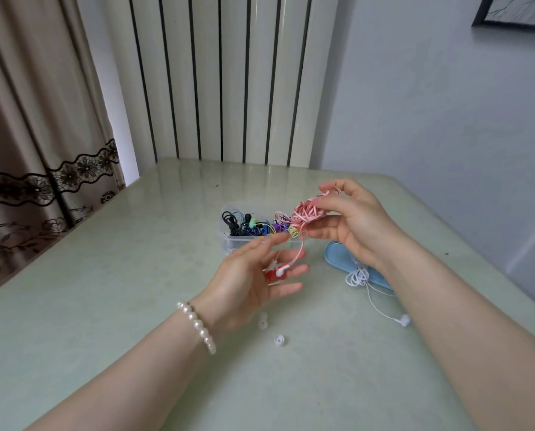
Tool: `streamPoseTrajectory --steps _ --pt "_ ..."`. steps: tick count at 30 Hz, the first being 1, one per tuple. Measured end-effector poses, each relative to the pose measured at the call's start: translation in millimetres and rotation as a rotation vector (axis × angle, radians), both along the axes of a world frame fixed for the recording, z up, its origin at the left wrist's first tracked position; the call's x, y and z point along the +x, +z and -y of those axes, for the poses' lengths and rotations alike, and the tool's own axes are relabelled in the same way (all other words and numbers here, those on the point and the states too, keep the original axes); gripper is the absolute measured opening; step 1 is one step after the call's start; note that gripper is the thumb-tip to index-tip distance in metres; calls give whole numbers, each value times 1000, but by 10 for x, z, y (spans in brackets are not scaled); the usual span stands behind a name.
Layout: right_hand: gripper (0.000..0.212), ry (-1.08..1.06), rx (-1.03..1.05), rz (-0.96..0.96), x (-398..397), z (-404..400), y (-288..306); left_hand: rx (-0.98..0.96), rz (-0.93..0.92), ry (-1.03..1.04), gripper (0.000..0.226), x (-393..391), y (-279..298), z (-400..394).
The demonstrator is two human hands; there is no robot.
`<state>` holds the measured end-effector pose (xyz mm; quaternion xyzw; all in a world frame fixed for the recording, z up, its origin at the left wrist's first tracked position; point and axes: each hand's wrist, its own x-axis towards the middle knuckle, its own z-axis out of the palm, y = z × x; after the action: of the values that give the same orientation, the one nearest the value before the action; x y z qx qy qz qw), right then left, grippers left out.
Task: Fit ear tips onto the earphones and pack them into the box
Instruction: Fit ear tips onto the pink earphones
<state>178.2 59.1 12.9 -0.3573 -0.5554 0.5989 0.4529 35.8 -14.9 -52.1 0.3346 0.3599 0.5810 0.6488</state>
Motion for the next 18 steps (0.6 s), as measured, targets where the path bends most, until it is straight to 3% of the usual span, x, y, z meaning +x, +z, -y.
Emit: streamPoseTrajectory --steps 4,8,15,18 --pt "26 -89 29 105 122 -3 -98 -102 22 -47 20 -11 6 7" --pt "27 -103 91 385 331 9 -268 -169 -30 -63 14 -19 -29 2" --pt "15 113 254 943 359 84 -505 -264 9 -98 17 -75 -20 7" --pt "10 120 431 1191 318 134 -541 -298 42 -122 27 -64 -17 24"
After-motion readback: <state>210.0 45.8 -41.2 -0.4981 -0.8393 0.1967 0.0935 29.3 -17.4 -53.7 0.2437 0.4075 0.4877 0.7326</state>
